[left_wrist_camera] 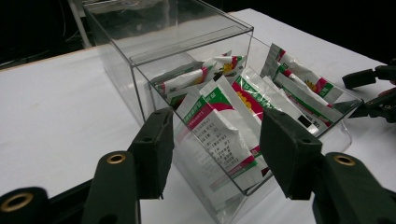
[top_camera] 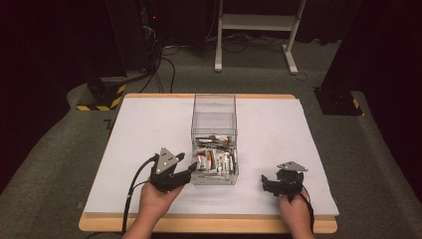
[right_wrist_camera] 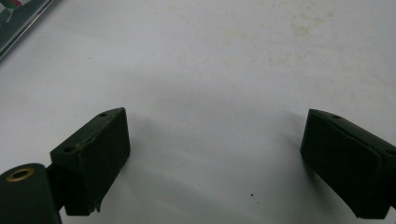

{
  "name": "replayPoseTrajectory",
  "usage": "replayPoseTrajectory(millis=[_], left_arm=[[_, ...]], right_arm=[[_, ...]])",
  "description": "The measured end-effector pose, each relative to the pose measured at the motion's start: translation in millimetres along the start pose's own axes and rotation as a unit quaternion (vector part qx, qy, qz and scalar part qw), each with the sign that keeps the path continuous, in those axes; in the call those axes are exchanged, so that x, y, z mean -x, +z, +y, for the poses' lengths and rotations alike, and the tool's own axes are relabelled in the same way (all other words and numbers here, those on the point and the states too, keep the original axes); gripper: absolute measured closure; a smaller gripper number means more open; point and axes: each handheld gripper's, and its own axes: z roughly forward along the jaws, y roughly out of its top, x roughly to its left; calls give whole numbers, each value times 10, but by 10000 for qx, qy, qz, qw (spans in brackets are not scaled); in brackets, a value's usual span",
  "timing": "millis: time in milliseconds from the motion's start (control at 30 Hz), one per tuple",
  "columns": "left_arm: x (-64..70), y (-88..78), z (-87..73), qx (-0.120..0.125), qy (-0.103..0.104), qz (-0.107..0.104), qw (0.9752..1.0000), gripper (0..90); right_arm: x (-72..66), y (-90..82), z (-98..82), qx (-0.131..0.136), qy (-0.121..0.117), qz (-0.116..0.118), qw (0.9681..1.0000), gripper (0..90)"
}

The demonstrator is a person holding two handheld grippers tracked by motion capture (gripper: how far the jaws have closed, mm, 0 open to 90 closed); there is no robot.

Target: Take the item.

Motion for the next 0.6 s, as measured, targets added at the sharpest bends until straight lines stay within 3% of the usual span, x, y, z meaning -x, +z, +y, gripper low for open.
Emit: replayPoseTrajectory(millis=[600], left_arm=[[73, 128, 95, -34, 23, -53, 10000, 460]], right_arm=[[0, 1, 0, 3, -3, 4, 10000, 80]])
